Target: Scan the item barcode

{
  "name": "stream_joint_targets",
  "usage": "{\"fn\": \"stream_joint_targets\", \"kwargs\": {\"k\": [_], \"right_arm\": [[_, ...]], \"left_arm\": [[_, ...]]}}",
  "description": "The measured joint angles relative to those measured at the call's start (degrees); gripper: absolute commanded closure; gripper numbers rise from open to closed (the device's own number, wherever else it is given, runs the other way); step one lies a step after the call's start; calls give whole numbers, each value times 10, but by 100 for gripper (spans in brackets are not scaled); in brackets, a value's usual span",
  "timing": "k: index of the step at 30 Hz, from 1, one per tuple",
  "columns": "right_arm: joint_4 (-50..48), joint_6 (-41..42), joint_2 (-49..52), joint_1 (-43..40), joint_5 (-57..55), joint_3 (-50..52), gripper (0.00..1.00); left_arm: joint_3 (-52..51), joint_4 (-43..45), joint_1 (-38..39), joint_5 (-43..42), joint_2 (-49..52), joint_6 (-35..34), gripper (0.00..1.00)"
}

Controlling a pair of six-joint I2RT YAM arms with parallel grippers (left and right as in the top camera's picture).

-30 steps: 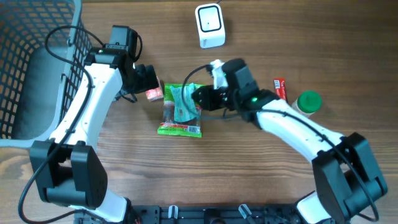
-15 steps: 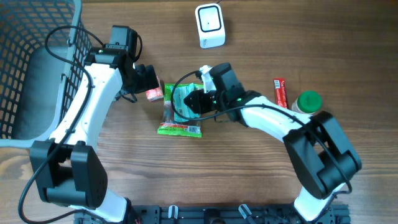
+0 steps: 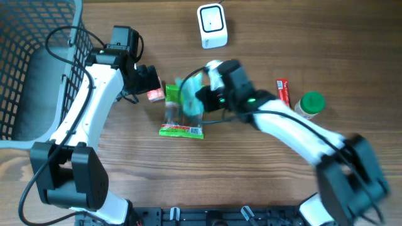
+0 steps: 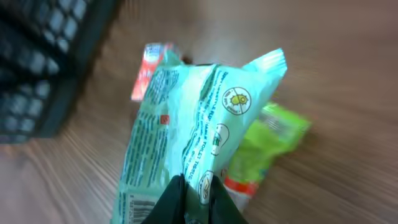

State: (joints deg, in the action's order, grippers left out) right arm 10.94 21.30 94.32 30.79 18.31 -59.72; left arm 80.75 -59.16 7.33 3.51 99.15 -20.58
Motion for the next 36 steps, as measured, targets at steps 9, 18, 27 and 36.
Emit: {"fn": "stream_joint_targets", "kwargs": {"k": [9, 18, 27, 36], "right_arm": [[84, 0, -30, -144, -24, 116, 88], [172, -36, -35, -160, -27, 72, 63], [121, -54, -42, -159, 137, 83, 90], [146, -73, 5, -182, 123, 132, 89]], "left_arm": [[0, 0, 0, 0, 0, 0, 0], [0, 0, 0, 0, 0, 0, 0], [0, 0, 0, 0, 0, 0, 0], [0, 0, 0, 0, 0, 0, 0]]}}
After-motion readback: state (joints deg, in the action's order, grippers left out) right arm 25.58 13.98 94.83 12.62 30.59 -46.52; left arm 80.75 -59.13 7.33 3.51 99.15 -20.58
